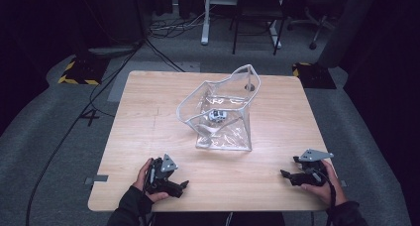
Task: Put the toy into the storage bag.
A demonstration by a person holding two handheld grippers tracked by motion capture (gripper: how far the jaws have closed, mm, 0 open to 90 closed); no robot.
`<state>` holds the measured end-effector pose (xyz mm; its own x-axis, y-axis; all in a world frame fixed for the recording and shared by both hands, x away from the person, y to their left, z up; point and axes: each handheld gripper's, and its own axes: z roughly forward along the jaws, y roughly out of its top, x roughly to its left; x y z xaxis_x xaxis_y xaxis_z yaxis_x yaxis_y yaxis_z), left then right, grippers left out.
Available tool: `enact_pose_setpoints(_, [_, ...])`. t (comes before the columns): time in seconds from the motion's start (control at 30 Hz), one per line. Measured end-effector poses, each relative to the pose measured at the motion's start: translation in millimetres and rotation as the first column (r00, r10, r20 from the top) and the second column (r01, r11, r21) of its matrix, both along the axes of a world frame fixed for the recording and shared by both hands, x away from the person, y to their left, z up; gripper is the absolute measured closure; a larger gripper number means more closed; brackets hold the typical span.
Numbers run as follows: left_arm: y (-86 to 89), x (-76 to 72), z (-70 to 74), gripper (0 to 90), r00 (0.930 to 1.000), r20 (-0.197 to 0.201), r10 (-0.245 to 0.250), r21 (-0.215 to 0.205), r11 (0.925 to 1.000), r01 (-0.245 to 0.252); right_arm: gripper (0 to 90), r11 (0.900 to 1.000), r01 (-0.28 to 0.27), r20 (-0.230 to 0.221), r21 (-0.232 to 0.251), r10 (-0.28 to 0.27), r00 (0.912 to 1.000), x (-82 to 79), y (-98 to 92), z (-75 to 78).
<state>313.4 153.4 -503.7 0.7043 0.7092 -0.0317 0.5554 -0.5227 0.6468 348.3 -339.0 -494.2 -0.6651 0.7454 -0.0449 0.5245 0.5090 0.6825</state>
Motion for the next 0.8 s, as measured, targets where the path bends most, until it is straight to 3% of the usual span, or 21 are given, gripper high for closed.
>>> enact_pose_setpoints(0.17, [0.0, 0.0, 0.0, 0.2, 1.0, 0.0, 0.0, 0.0, 1.0, 0.0, 18.1, 0.999, 0.012, -0.004, 0.041, -0.012, 0.9999, -6.0, -8.9, -3.7])
enact_pose_setpoints(0.4, [0.0, -0.1, 0.0, 0.2, 1.0, 0.0, 0.001, 0.0, 1.0, -0.001, 17.0, 0.995, 0.042, 0.036, 0.085, -0.045, 0.9983, -14.8, -18.4, -9.0])
enact_pose_setpoints(0.8, [0.1, -0.6, -0.2, 0.6, 0.9999, 0.011, 0.004, 0.002, 1.0, -0.004, 16.4, 0.995, 0.046, 0.037, 0.084, -0.049, 0.9981, -14.5, -18.0, -9.3])
